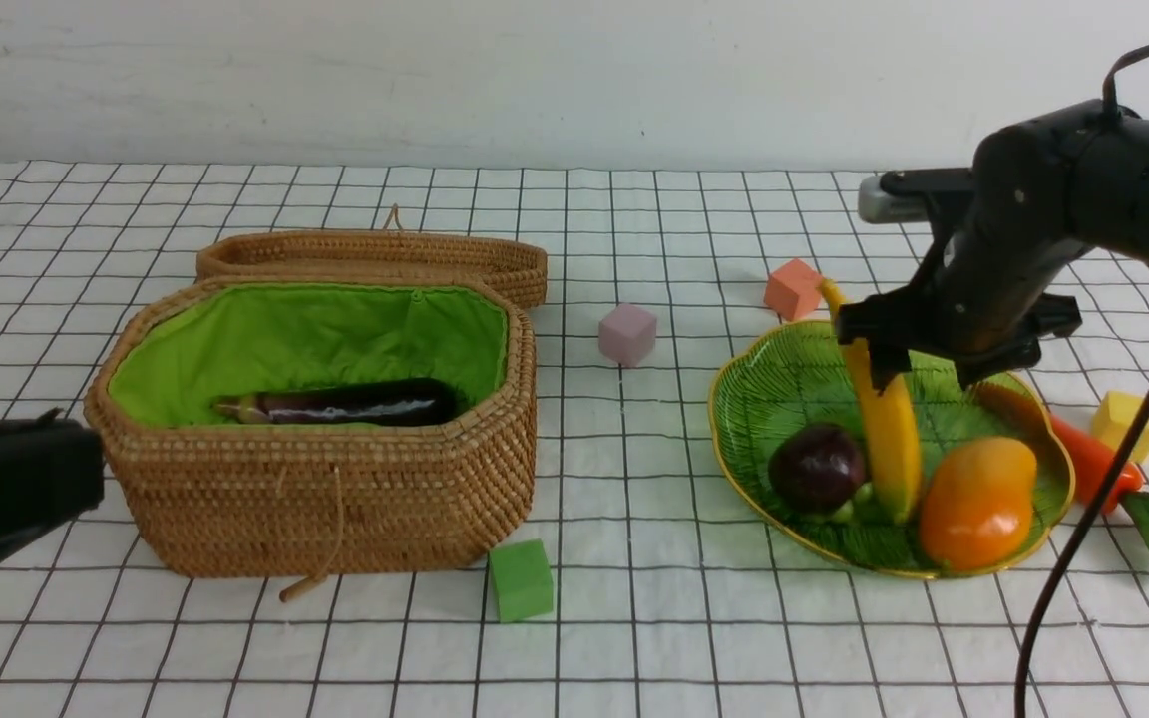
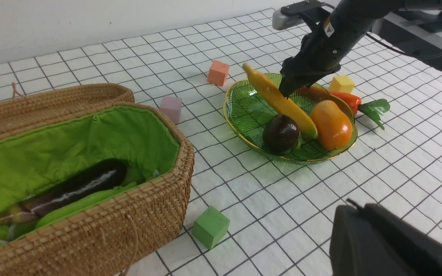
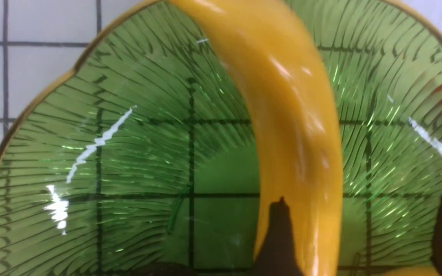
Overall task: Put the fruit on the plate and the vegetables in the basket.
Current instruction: Use the right arm to grab a banana and put it into the right plate, then use the right arm to grab a carrot and put it into the left basket
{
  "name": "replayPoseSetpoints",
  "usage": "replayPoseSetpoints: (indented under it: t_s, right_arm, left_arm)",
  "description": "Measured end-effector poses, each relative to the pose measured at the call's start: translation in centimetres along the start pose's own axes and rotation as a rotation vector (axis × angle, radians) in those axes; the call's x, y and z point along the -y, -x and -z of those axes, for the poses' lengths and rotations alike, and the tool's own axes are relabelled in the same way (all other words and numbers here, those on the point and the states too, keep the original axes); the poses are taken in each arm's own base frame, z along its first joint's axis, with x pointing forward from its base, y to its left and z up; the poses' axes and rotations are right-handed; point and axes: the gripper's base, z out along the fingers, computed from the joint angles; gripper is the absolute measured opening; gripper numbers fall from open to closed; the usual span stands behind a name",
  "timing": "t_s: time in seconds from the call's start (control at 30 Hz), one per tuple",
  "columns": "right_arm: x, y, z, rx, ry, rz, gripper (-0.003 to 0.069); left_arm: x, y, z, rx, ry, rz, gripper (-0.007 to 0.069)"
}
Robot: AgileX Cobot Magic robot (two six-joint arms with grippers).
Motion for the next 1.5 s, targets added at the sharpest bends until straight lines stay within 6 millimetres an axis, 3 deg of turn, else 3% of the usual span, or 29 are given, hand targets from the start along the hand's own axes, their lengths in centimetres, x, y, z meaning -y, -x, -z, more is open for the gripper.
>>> replayPoseSetpoints:
  t_s: [0.1, 0.17, 0.23, 0.27, 0.3, 0.33, 0.4, 0.47, 0.6, 0.7, 0.97, 1.23, 1.5]
  right_arm:
    - [0.1, 0.1, 0.5, -0.005, -0.005, -0.001, 0.061]
    - [0.3, 0.4, 1.8, -0.005, -0.022, 0.008, 0.0605]
    - [1.2, 0.9, 4.4, -0.005, -0.081, 0.073, 0.0555]
    - [1.2, 0.8, 4.6, -0.008, -0.083, 0.077, 0.0555]
    - [2.5, 1.1, 6.4, -0.009, -0.122, 0.13, 0.0514]
    - [2.7, 1.0, 6.5, -0.018, -0.128, 0.145, 0.051]
    - [5.7, 0.9, 7.6, -0.07, -0.157, 0.184, 0.0468]
    - [7.3, 0.8, 7.4, -0.103, -0.145, 0.167, 0.046]
    - [12.7, -0.1, 5.1, -0.2, -0.033, 0.069, 0.0456]
    - [14.4, -0.4, 3.5, -0.212, 0.051, 0.068, 0.0462]
    - [14.7, -0.6, 1.6, -0.202, 0.144, 0.161, 0.0469]
    - [14.6, -3.0, -0.4, -0.279, 0.154, 0.153, 0.0469]
    - [14.7, -3.6, -1.4, -0.245, 0.125, 0.153, 0.0469]
  left_arm:
    - [0.0, 0.0, 0.0, 0.002, -0.001, 0.001, -0.0001]
    - [0.0, 0.1, 0.0, 0.009, -0.004, 0.001, -0.0001]
    - [0.1, 0.2, 0.0, 0.025, -0.015, 0.006, 0.0001]
    - [0.2, 0.3, 0.0, 0.028, -0.017, 0.007, 0.0001]
    - [0.3, 0.4, 0.0, 0.046, -0.03, 0.013, 0.0001]
    - [0.3, 0.4, 0.0, 0.048, -0.03, 0.013, 0.0001]
    - [0.5, 0.8, 0.0, 0.083, -0.055, 0.024, 0.0001]
    - [0.6, 0.9, 0.1, 0.095, -0.068, 0.028, 0.0001]
    - [1.1, 1.2, 0.1, 0.131, -0.125, 0.017, 0.0001]
    - [1.3, 1.1, 0.2, 0.125, -0.147, -0.019, 0.0001]
    - [1.6, 0.7, 0.2, 0.083, -0.171, -0.061, 0.0001]
    - [1.6, 0.6, 0.2, 0.071, -0.171, -0.067, 0.0001]
    - [1.6, 0.6, 0.2, 0.07, -0.171, -0.067, 0.0001]
